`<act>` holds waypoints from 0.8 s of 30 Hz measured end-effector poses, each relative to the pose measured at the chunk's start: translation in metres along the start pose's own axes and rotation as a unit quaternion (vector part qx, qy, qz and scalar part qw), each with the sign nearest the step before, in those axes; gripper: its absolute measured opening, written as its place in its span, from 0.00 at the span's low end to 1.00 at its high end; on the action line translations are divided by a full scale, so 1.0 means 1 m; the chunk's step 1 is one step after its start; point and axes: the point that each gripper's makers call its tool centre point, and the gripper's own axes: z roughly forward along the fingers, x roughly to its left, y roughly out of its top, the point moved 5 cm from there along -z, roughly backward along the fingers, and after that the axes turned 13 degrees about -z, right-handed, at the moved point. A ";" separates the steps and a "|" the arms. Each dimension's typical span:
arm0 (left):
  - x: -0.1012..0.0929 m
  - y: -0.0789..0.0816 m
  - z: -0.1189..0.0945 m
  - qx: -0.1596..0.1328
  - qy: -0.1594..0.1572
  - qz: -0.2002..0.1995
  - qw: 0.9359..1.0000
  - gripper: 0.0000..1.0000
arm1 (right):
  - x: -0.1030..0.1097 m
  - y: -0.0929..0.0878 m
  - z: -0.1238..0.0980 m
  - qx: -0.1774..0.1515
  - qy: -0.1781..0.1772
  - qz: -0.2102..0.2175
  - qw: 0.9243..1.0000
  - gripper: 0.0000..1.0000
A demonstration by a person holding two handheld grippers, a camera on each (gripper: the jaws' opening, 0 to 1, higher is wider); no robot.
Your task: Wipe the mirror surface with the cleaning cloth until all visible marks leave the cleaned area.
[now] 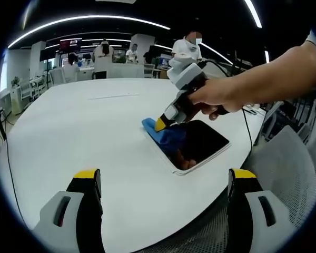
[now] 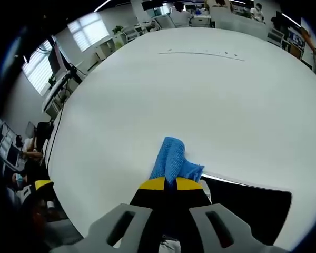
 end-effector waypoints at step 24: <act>0.001 0.000 0.000 0.001 -0.001 0.000 1.000 0.99 | 0.014 -0.016 -0.002 0.004 0.036 0.015 0.999 0.00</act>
